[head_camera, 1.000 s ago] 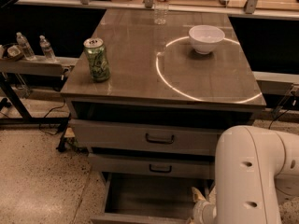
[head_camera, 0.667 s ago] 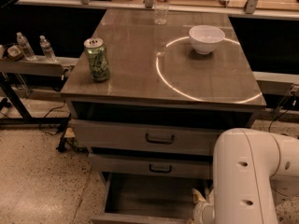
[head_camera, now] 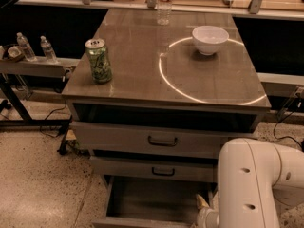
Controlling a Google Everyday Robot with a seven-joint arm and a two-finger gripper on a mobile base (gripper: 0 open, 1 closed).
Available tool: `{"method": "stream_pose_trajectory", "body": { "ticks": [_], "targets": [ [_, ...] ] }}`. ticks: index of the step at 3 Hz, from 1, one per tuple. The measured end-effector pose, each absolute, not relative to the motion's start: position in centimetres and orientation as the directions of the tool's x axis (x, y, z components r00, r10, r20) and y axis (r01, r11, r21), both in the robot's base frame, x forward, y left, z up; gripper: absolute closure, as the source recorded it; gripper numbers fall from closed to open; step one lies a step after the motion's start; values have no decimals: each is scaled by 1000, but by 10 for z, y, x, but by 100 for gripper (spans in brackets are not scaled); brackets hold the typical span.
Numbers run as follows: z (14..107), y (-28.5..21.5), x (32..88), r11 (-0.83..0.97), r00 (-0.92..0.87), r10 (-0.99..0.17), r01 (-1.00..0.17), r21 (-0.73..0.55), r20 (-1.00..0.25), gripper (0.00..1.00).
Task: Close bottom drawer
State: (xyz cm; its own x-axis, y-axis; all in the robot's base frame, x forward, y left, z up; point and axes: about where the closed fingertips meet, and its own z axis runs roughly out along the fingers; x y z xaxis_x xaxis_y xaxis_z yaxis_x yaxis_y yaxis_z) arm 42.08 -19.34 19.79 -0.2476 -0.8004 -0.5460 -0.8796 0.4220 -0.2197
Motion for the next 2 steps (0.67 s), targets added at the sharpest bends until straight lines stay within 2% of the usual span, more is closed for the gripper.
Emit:
{"method": "stream_pose_trajectory", "body": {
  "ticks": [2],
  "targets": [
    [200,-192,434,423,-218,-787,-871,-248,-577,47]
  ]
}}
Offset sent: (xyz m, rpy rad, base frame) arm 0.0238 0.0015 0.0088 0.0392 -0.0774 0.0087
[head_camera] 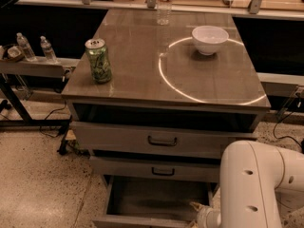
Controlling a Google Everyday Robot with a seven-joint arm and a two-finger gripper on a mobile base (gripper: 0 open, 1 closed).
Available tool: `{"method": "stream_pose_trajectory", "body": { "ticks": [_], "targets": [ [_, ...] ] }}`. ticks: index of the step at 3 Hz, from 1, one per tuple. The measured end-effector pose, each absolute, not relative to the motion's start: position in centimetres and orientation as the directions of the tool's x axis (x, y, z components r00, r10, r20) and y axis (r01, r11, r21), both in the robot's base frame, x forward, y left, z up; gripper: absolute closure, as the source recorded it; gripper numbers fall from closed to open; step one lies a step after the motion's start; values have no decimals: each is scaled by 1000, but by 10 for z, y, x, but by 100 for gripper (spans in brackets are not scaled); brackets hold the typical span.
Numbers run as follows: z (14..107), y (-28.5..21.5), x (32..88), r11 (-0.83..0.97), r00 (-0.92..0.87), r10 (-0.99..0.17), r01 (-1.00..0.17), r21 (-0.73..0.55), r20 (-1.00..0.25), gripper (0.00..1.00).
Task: Close bottom drawer
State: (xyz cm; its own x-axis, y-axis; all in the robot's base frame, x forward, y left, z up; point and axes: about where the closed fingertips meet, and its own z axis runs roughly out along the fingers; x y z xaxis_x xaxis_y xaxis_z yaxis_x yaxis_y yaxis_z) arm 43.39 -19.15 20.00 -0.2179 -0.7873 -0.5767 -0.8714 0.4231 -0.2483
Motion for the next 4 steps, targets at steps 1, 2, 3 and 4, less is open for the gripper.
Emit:
{"method": "stream_pose_trajectory", "body": {
  "ticks": [1,2,3,4],
  "targets": [
    [203,-182,445,417,-197,-780,-872,-258,-595,78],
    [203,-182,445,417,-197,-780,-872,-258,-595,99],
    [221,-168,466,420,-159,-757,-861,-285,-634,100],
    [253,-166,477,429,-120,-743,-841,-331,-658,100]
  ]
}}
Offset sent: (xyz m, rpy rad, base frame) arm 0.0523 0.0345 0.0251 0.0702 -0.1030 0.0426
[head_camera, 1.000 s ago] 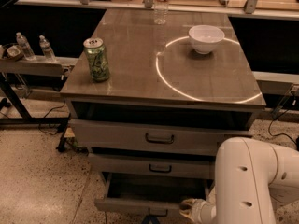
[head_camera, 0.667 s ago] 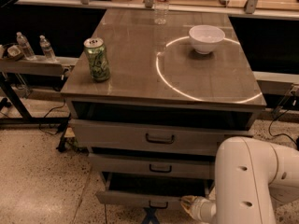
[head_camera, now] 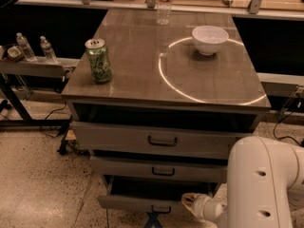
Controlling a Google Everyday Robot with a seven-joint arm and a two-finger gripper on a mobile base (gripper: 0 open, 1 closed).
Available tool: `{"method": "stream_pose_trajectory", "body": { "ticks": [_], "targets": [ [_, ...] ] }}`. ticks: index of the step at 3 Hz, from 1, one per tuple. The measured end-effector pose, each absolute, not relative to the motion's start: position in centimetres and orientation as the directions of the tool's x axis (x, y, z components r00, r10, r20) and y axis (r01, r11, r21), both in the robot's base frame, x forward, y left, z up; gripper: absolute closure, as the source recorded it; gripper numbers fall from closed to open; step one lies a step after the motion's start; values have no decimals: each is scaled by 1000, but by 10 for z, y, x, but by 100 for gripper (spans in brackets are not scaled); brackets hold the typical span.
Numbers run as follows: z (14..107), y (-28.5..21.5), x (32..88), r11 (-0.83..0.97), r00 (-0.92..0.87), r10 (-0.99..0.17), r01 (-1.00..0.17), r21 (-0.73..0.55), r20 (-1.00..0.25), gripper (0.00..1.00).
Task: Close bottom drawer
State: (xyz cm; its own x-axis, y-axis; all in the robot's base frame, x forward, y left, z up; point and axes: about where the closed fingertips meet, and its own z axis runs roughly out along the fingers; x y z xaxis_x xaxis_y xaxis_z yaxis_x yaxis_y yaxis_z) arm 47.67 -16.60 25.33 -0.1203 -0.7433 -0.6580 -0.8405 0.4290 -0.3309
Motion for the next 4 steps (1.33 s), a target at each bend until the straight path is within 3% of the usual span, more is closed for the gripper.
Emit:
{"method": "stream_pose_trajectory", "body": {
  "ticks": [4],
  "targets": [
    [229,-190,446,441,-190,-780,-843,-308,-597,100]
  ]
}}
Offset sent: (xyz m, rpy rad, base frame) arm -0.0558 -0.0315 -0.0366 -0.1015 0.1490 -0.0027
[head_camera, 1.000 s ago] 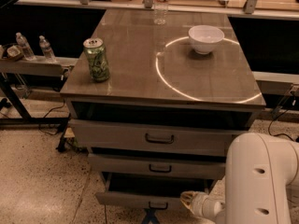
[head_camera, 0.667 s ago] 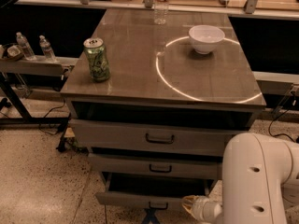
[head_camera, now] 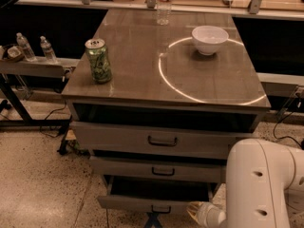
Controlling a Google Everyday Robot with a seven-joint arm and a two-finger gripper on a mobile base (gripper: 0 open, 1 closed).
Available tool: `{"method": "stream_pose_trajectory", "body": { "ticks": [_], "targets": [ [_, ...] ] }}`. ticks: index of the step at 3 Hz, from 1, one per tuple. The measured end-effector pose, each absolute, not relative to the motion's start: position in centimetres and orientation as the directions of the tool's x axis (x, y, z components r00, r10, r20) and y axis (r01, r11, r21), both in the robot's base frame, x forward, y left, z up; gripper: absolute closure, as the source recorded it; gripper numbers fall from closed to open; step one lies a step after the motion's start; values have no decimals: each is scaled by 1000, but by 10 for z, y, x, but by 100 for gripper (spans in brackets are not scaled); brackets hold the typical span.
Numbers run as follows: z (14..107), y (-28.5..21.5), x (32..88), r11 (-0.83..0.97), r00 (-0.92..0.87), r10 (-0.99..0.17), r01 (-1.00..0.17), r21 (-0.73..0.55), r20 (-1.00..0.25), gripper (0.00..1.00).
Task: Close bottom drawer
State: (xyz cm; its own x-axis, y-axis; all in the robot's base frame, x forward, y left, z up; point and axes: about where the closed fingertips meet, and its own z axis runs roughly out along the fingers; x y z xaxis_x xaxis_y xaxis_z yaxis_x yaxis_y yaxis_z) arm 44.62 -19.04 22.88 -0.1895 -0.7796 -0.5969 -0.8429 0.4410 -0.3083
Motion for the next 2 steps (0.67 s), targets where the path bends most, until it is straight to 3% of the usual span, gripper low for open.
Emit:
{"method": "stream_pose_trajectory", "body": {
  "ticks": [2],
  "targets": [
    [178,-219,433,479,-248,-799,-813,-331,-548,100]
  ]
}}
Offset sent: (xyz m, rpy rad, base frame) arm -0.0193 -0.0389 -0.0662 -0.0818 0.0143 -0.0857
